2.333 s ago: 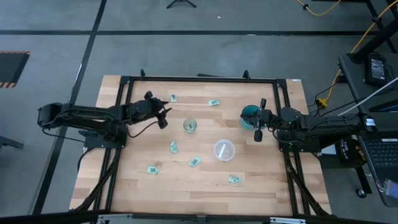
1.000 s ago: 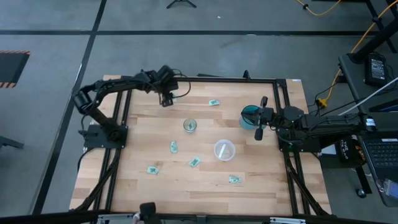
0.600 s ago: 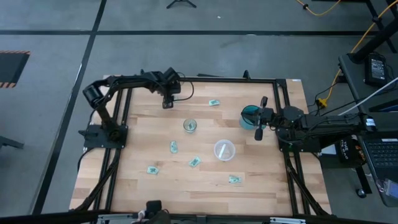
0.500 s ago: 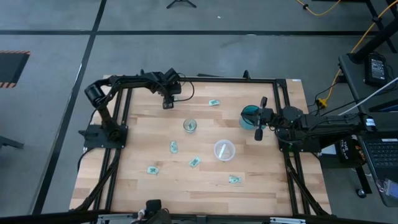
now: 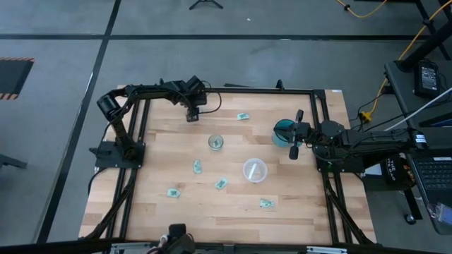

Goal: Pick and place Stevia / Truvia into bins
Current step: Put the stevia packet into the transparent container

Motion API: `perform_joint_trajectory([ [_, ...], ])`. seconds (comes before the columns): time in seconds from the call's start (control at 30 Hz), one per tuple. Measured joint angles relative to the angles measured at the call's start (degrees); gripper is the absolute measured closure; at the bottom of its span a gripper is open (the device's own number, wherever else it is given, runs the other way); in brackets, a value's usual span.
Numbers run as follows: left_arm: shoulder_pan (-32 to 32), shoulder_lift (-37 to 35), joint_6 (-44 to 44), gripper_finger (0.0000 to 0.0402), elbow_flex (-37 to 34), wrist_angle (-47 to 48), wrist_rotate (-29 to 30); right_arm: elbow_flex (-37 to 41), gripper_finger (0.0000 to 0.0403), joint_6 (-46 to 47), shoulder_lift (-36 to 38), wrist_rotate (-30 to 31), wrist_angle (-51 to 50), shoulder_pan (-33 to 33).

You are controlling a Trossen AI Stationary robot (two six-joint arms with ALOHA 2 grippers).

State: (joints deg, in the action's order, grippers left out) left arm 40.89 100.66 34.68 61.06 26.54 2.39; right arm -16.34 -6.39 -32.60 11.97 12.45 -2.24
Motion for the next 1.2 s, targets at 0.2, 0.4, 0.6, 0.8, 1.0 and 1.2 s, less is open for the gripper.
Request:
perform_joint_trajectory([
  [0.2,1.82,0.93,-0.58,0.0240,0.02,0.12,-0.18,0.00,0.0377,0.09,-0.02,0.00,-0.05,0.00],
  [0.4,2.39,4.21,-0.78,0.0240,0.02,0.18,-0.52,0.00,0.0377,0.09,-0.02,0.00,-0.13,0.00],
  [0.6,2.35,5.29,1.98,0.0253,0.24,-0.08,-0.76,0.00,0.0377,-0.11,-0.02,0.00,-0.24,0.00],
  [0.8,2.22,4.81,5.10,0.0311,0.03,0.21,-0.95,0.00,0.0377,-0.33,-0.02,0.01,-0.82,0.00],
  [1.0,1.90,4.25,6.55,0.0393,-0.06,2.52,-0.71,0.00,0.0377,-0.33,-0.02,0.02,-1.43,0.00],
  [1.2,1.46,-0.18,4.07,0.0399,-0.13,4.54,-0.50,0.00,0.0377,-1.54,-0.02,0.04,-1.55,0.00],
])
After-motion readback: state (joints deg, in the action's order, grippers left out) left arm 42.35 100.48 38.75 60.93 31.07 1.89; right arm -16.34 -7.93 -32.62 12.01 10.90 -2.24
